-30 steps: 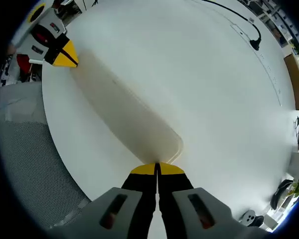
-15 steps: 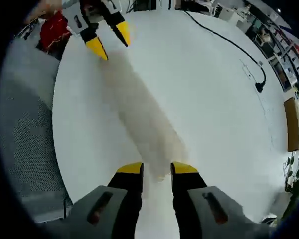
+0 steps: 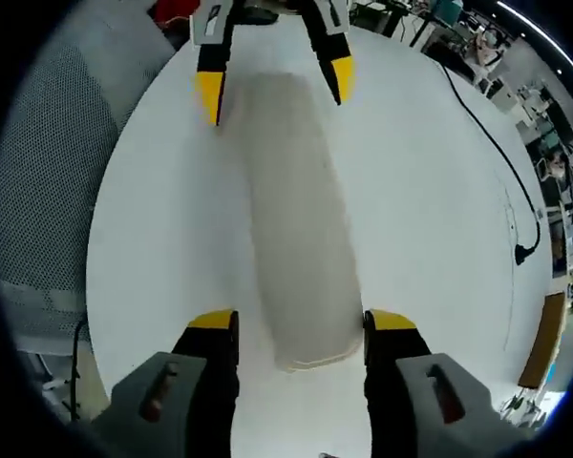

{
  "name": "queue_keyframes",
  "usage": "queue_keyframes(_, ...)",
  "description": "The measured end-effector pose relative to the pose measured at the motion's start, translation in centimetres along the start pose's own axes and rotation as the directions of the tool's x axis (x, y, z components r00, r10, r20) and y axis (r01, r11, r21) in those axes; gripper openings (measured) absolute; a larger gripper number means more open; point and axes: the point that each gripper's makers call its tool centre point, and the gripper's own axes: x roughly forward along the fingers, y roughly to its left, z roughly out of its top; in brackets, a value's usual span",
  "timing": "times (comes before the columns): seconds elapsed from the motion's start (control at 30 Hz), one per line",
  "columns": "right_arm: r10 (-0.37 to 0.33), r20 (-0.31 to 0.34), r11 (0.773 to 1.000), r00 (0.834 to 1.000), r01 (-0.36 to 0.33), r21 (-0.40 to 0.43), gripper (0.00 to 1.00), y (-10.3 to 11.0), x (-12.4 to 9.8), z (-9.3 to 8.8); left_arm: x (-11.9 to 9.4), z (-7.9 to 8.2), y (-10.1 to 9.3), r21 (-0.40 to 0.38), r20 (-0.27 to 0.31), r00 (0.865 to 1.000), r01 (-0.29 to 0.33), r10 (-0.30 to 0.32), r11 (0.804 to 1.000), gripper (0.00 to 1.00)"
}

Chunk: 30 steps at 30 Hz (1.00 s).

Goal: Arrange the utensils inside the cutlery case until each visible utensil rests in its matching compartment.

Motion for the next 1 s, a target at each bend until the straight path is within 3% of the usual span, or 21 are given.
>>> queue_keyframes(0.1,0.024,-0.025,0.999,0.999,-0.025,-0.032,0.51,0.1,0.3,-0.2,0.5,-0.4,-0.2,0.023,-0.018,1.0,0.007,-0.006,1.0,0.63)
queue_keyframes(0.17,0.037,-0.028,0.999,0.999,-0.038,-0.03,0.47,0.4,0.3,0.1,0.5,-0.5,0.0,0.06,-0.027,1.0,0.006,-0.005,0.998,0.52)
queue_keyframes(0.2,0.039,-0.029,0.999,0.999,-0.039,-0.033,0.43,0.5,0.3,0.1,0.5,-0.1,0.1,0.042,0.005,1.0,-0.011,0.011,0.999,0.48)
queue_keyframes(0.23,0.056,-0.03,0.997,0.998,-0.058,-0.056,0.38,1.0,0.3,0.1,0.2,-0.2,0.0,0.051,-0.001,1.0,0.003,-0.003,0.999,0.45)
queue_keyframes(0.43,0.061,-0.069,0.998,0.996,-0.063,-0.031,0.37,1.6,0.4,0.2,0.2,-0.5,-0.6,0.066,0.013,1.0,0.005,-0.005,0.998,0.44)
queue_keyframes(0.6,0.062,-0.114,0.998,0.992,-0.065,-0.022,0.37,3.3,0.3,0.6,-0.3,-1.2,-2.0,0.076,-0.005,1.0,0.025,-0.025,0.997,0.44)
queue_keyframes(0.73,0.056,-0.091,0.998,0.994,-0.057,-0.005,0.37,4.7,0.1,0.9,-0.7,-1.8,-3.2,0.084,-0.011,0.999,0.034,-0.033,0.996,0.44)
queue_keyframes(1.0,0.055,-0.075,0.998,0.996,-0.055,0.0,0.37,8.7,0.0,3.0,-2.2,-4.3,-6.3,0.109,-0.099,0.993,0.07,-0.059,0.992,0.43)
